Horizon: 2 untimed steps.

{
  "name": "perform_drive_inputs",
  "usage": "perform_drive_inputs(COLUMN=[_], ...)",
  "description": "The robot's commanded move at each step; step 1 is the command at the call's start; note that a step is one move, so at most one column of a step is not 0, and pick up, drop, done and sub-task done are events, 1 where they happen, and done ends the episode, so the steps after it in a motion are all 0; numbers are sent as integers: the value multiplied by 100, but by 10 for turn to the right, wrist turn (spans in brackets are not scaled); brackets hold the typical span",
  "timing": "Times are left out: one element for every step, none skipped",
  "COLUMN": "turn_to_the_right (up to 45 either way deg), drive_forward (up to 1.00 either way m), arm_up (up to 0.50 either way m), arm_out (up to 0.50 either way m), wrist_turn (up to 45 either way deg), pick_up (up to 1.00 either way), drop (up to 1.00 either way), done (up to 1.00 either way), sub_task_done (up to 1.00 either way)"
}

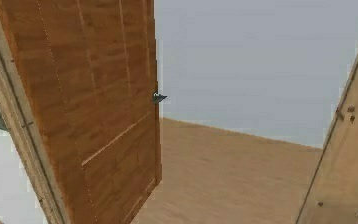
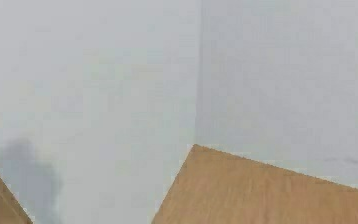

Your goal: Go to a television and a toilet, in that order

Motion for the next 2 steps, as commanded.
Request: perform_drive_inputs(turn_to_the_right=[0,150], drive_forward=[65,0], arm_up=[0,0], arm_out=[0,0], wrist_turn=[0,0], pick_up=[0,0], drop=[0,0], done=[0,0], sub_task_done=[0,0])
